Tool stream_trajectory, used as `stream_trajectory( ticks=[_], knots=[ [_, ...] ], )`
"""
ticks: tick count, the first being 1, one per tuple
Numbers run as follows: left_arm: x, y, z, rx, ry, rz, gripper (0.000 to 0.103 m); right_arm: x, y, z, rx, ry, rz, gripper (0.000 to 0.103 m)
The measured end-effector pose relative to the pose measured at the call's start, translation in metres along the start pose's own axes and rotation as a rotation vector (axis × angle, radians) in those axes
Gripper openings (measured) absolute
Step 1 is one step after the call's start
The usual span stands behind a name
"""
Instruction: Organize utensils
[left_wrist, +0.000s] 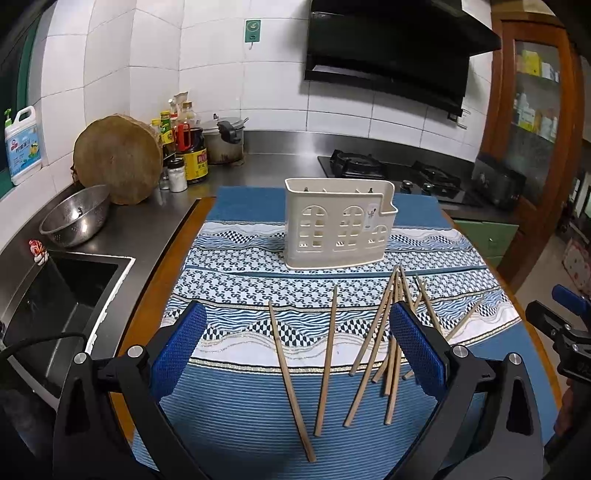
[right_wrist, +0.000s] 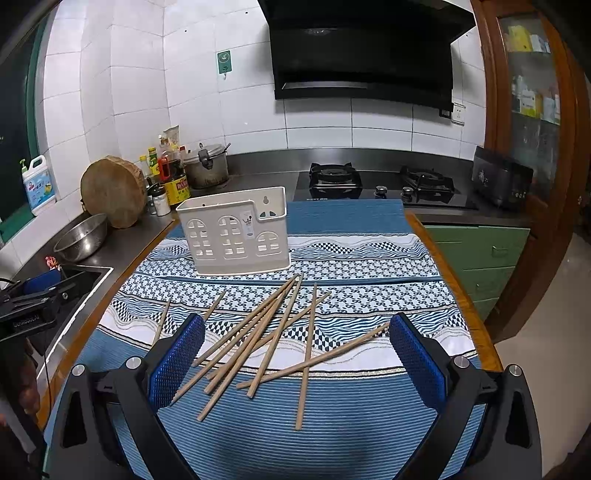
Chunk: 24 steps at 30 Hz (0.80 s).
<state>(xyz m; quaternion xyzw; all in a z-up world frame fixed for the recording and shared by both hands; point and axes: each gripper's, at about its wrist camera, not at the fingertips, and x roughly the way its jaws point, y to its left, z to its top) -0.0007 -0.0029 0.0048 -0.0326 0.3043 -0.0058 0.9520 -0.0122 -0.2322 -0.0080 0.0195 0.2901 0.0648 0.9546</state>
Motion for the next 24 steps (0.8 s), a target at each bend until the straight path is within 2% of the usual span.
stream_trajectory(
  ticks=[5, 24],
  knots=[
    [0.0004, -0.0002, 0.0002, -0.006, 0.002, -0.012, 0.098, 0.0012, 0.0004, 0.0000, -0.004, 0.001, 0.005, 0.097],
    [0.0019, -0.0015, -0.0009, 0.005, 0.005, 0.026, 0.098, 0.0053, 0.0033, -0.0040, -0.010, 0.007, 0.028, 0.097]
  ],
)
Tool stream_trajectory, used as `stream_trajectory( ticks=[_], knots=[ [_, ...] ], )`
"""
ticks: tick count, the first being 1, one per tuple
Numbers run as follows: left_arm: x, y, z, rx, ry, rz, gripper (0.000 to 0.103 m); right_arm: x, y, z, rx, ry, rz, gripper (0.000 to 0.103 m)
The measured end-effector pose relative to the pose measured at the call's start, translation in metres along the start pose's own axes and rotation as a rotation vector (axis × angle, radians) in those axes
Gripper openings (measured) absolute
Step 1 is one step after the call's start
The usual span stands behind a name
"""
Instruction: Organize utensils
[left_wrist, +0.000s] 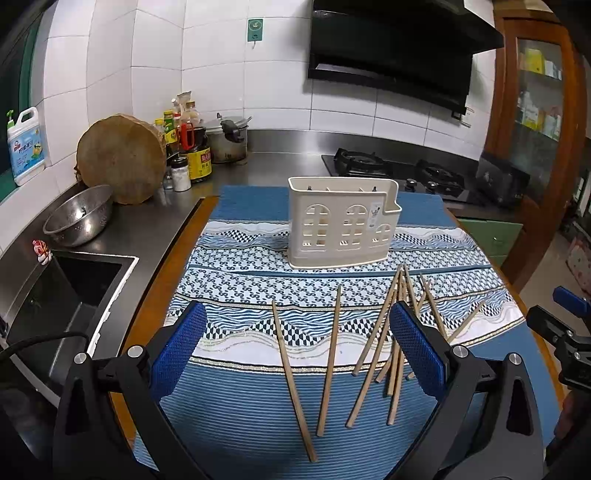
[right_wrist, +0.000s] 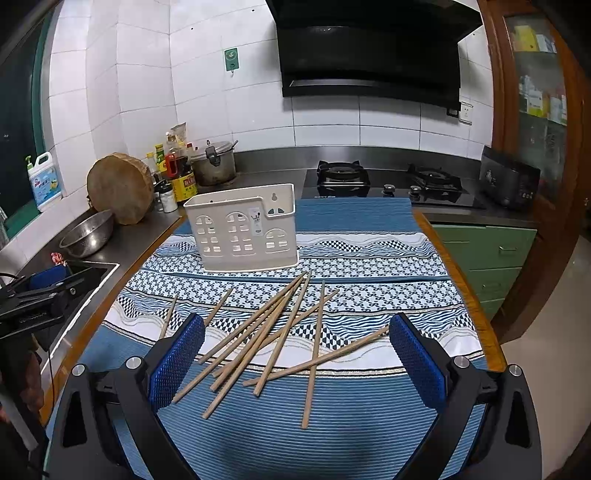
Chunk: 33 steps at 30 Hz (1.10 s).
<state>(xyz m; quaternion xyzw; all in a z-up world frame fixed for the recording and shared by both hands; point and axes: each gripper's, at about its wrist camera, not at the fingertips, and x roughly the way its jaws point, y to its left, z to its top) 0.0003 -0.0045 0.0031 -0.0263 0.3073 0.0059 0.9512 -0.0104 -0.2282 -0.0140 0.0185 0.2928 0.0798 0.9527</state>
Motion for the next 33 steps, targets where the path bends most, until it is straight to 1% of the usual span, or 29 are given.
stream_trajectory(
  ticks=[10, 19, 22, 25, 30, 33],
  knots=[
    [0.004, 0.002, -0.002, -0.002, 0.012, 0.016, 0.098, 0.004, -0.001, -0.002, 0.000, 0.009, 0.015, 0.097],
    [0.009, 0.013, -0.009, 0.000, 0.013, 0.084, 0.098, 0.010, 0.000, -0.007, -0.008, 0.021, 0.008, 0.096],
    [0.015, 0.019, -0.015, -0.004, 0.038, 0.095, 0.098, 0.013, -0.003, -0.010, -0.002, 0.032, 0.008, 0.096],
    [0.023, 0.027, -0.022, -0.030, 0.073, 0.090, 0.098, 0.018, -0.004, -0.011, -0.004, 0.045, -0.002, 0.096],
    [0.044, 0.039, -0.044, -0.106, 0.169, 0.050, 0.098, 0.029, -0.008, -0.021, 0.003, 0.081, -0.012, 0.096],
    [0.052, 0.035, -0.054, -0.088, 0.197, 0.052, 0.098, 0.036, -0.011, -0.027, 0.010, 0.103, -0.016, 0.096]
  ],
)
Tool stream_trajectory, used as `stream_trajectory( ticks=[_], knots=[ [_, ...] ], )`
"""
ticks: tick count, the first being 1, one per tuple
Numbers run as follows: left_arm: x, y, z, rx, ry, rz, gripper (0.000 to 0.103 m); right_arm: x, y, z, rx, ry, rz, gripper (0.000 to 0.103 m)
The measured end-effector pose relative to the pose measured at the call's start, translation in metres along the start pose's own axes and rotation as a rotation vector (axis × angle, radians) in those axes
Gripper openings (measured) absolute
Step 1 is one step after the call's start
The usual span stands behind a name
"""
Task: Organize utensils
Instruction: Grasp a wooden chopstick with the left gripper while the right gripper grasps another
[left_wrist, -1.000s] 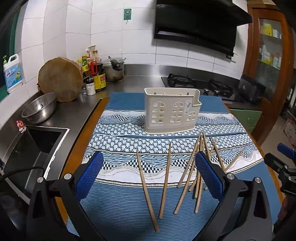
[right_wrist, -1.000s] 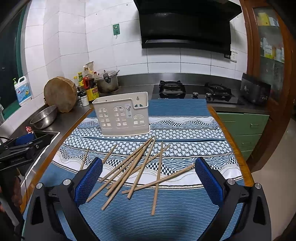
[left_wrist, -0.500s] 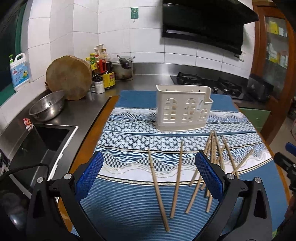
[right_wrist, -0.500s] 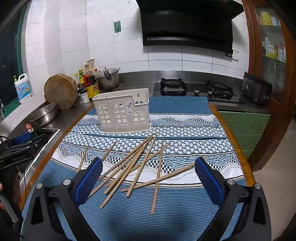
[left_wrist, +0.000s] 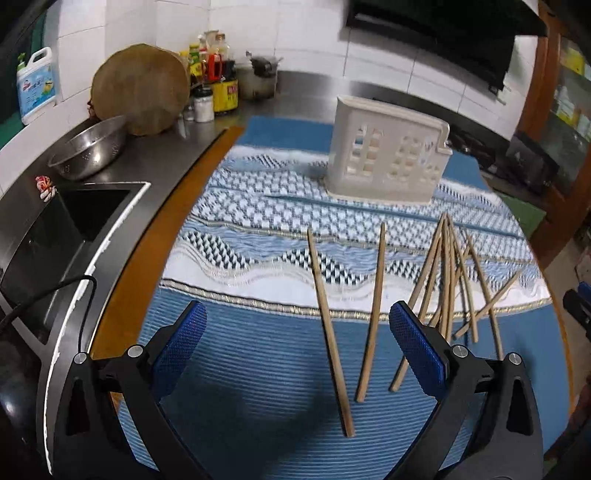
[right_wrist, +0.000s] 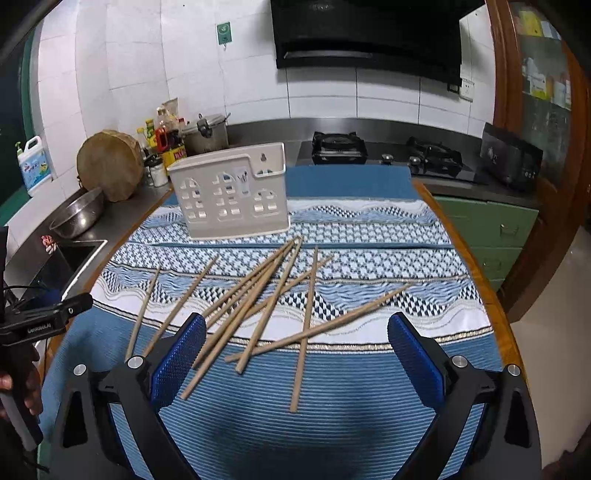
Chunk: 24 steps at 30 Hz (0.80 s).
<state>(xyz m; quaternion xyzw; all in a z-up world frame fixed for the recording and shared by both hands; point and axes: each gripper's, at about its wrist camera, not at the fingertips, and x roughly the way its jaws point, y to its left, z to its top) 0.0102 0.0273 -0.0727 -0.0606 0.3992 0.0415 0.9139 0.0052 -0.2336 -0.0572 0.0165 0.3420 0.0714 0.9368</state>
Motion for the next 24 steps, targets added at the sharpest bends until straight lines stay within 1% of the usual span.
stream_trajectory(
  ticks=[4, 6, 7, 8, 10, 13, 18, 19, 23, 24],
  knots=[
    [0.009, -0.007, -0.005, 0.031, 0.019, -0.008, 0.097, 0.011, -0.005, -0.008, 0.019, 0.039, -0.005, 0.094],
    [0.012, -0.010, -0.005, 0.035, 0.025, -0.017, 0.097, 0.018, -0.007, -0.012, 0.029, 0.063, -0.002, 0.091],
    [0.013, -0.011, -0.005, 0.035, 0.025, -0.025, 0.097, 0.023, -0.008, -0.014, 0.034, 0.079, 0.000, 0.085],
    [0.015, -0.012, -0.004, 0.036, 0.026, -0.037, 0.097, 0.026, -0.009, -0.016, 0.038, 0.093, 0.003, 0.081],
    [0.018, -0.016, -0.003, 0.045, 0.030, -0.059, 0.097, 0.034, -0.012, -0.019, 0.057, 0.121, 0.007, 0.081],
    [0.022, -0.021, -0.001, 0.064, 0.030, -0.070, 0.097, 0.045, -0.015, -0.022, 0.072, 0.154, 0.020, 0.074],
    [0.033, -0.024, 0.003, 0.065, 0.043, -0.092, 0.096, 0.061, -0.014, -0.025, 0.085, 0.196, 0.036, 0.067],
    [0.034, -0.024, 0.003, 0.067, 0.043, -0.094, 0.096, 0.064, -0.014, -0.025, 0.090, 0.205, 0.040, 0.063],
    [0.040, -0.026, 0.006, 0.074, 0.048, -0.097, 0.096, 0.072, -0.013, -0.024, 0.094, 0.227, 0.049, 0.053],
    [0.042, -0.026, 0.006, 0.073, 0.050, -0.099, 0.096, 0.074, -0.012, -0.023, 0.094, 0.231, 0.053, 0.052]
  ],
)
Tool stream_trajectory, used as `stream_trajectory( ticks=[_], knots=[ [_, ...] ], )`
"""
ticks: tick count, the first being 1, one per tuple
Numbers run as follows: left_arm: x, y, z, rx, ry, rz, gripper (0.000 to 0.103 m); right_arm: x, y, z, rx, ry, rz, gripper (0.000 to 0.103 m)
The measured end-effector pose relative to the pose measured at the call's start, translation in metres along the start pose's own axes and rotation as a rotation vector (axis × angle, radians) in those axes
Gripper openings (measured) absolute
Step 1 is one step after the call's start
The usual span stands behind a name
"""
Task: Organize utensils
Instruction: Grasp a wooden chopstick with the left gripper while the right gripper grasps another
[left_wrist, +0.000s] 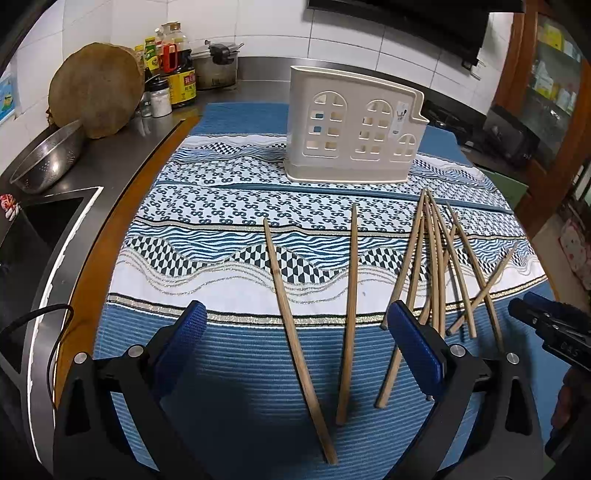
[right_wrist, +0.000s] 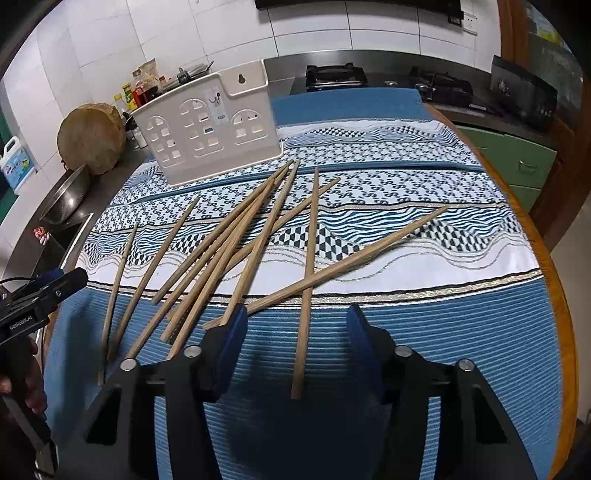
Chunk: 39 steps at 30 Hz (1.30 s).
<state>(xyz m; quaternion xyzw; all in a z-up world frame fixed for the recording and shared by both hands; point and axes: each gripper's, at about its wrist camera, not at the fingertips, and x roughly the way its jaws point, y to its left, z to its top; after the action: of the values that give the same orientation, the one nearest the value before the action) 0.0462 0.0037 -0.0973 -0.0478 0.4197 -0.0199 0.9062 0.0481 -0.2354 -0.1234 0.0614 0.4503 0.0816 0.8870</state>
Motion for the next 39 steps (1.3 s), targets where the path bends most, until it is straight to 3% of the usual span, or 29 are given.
stream_trajectory(
  ticks=[17, 23, 25, 35, 39],
  knots=[
    [0.011, -0.001, 0.005, 0.023, 0.008, -0.017, 0.096, 0.030, 0.026, 0.013, -0.023, 0.047, 0.067, 0.027],
    [0.009, -0.003, 0.003, 0.044, 0.006, -0.038, 0.096, 0.042, 0.037, 0.015, -0.044, 0.067, 0.059, 0.024],
    [0.009, -0.006, 0.002, 0.061, 0.010, -0.057, 0.090, 0.046, 0.040, 0.016, -0.053, 0.073, 0.051, 0.022],
    [0.011, -0.006, 0.002, 0.069, 0.019, -0.079, 0.082, 0.060, 0.049, 0.019, -0.098, 0.099, 0.007, 0.015],
    [0.013, -0.009, 0.003, 0.087, 0.029, -0.104, 0.073, 0.062, 0.048, 0.019, -0.094, 0.103, 0.014, 0.014]
  ],
)
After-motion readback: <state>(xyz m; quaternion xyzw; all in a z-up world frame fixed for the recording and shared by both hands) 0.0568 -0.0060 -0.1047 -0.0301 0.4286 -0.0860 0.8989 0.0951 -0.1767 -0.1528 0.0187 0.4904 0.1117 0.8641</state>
